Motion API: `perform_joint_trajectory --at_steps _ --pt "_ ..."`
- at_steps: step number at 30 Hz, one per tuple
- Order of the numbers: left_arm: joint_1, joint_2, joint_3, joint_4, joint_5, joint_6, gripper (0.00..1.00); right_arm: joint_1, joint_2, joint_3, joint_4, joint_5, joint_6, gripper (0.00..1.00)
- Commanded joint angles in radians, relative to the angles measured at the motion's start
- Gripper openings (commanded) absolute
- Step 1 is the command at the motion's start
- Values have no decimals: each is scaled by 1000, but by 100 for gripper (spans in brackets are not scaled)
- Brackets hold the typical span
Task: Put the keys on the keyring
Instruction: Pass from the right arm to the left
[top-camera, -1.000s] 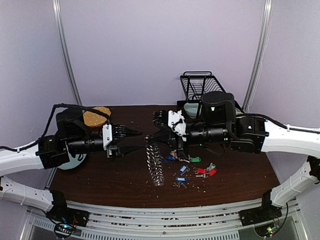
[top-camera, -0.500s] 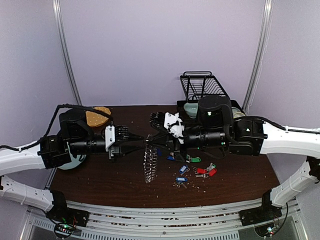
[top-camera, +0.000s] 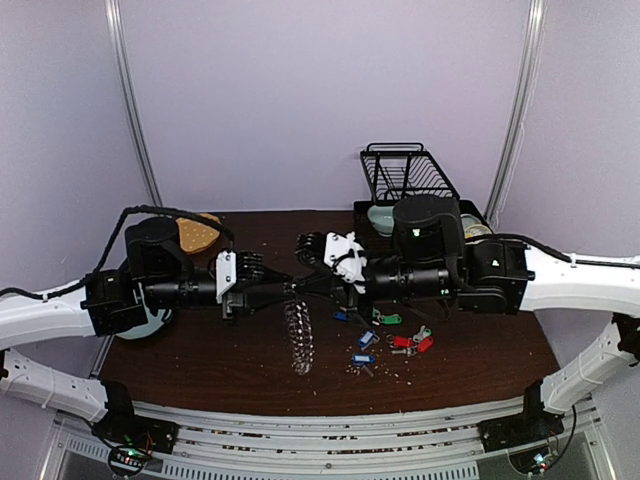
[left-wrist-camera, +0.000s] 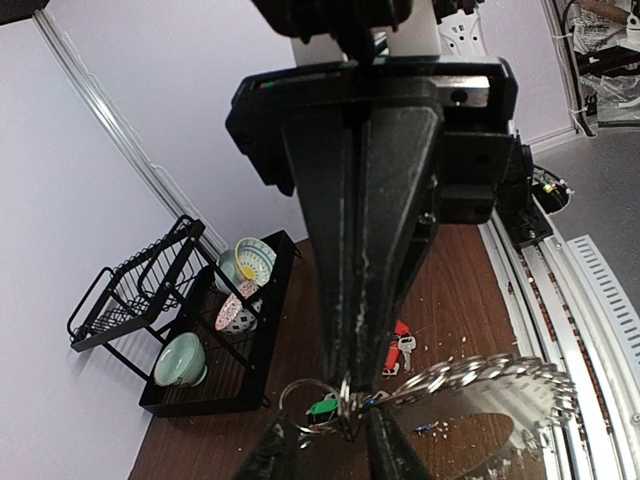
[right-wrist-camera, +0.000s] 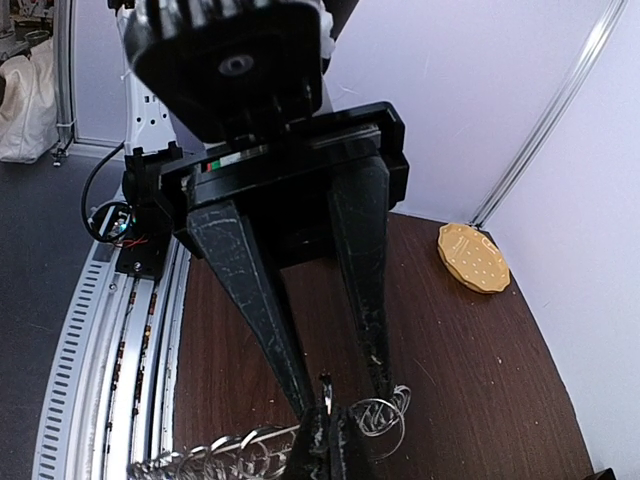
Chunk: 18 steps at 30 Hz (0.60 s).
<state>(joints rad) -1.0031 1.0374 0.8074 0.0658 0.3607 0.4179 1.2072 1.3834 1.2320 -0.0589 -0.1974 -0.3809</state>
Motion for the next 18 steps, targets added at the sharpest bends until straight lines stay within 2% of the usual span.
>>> perform_joint_trajectory --at_steps 1,3,7,14,17,18 --pt "-3 -16 1 83 32 -14 26 9 10 8 21 13 -14 0" --pt "-3 -22 -2 88 34 -14 21 8 14 14 15 17 -14 0" --pt "-3 -37 -24 106 31 -5 2 8 15 13 22 8 -15 0" --pt "-3 -60 -48 101 -46 43 0 9 -1 5 28 18 -21 0" --pt "-4 -114 -87 150 -86 82 0 5 -41 -41 71 16 -15 19" --pt "-3 -137 -97 169 -74 98 0 5 -65 -74 100 5 -19 22"
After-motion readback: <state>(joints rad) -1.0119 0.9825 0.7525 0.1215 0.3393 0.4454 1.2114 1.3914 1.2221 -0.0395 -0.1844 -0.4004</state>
